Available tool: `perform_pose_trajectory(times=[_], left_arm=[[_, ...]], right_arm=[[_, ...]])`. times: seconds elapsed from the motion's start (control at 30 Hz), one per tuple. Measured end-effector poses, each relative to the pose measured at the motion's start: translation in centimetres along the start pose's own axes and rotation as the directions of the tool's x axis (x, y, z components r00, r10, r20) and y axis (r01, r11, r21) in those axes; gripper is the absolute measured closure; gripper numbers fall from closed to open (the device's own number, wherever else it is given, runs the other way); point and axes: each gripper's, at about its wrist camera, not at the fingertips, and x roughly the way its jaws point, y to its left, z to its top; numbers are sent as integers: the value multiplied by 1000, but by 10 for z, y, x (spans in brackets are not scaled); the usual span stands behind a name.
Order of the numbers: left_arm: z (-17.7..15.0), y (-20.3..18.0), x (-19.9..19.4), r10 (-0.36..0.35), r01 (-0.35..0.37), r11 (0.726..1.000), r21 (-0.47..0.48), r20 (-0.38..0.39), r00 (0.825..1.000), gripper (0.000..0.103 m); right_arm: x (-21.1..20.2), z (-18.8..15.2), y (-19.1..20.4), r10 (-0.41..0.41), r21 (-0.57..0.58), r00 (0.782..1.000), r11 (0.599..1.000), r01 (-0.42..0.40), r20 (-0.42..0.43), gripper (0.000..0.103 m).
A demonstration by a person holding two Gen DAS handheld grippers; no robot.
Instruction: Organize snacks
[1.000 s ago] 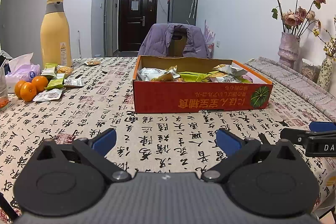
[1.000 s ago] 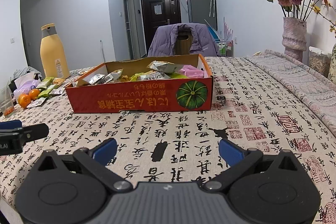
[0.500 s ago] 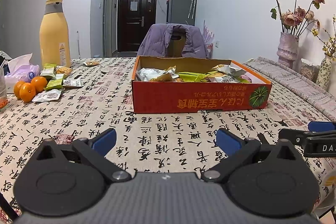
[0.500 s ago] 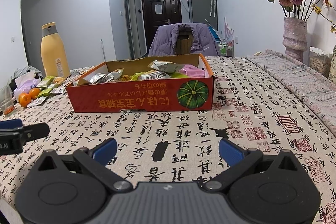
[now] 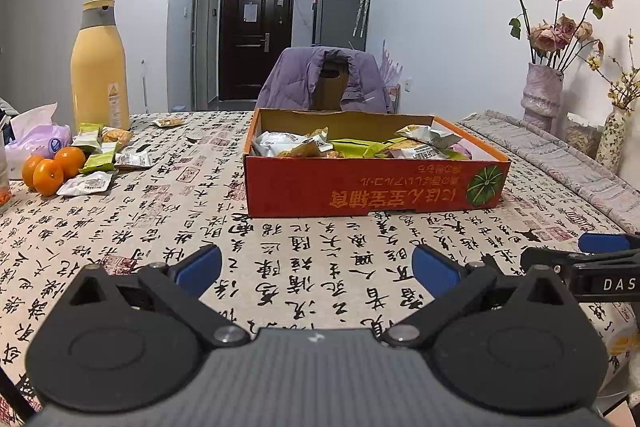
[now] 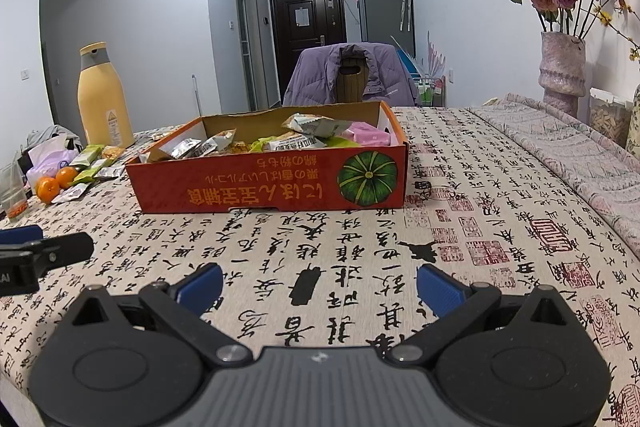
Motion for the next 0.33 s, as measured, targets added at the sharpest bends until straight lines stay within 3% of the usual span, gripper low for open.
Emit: perform_pose_trajectory(times=[0.33], left_arm=[[0, -1, -2, -7, 7, 1000, 2, 9, 1000, 0]], right_arm=[[0, 0, 0, 1, 1, 1000, 1000, -1, 0, 0]])
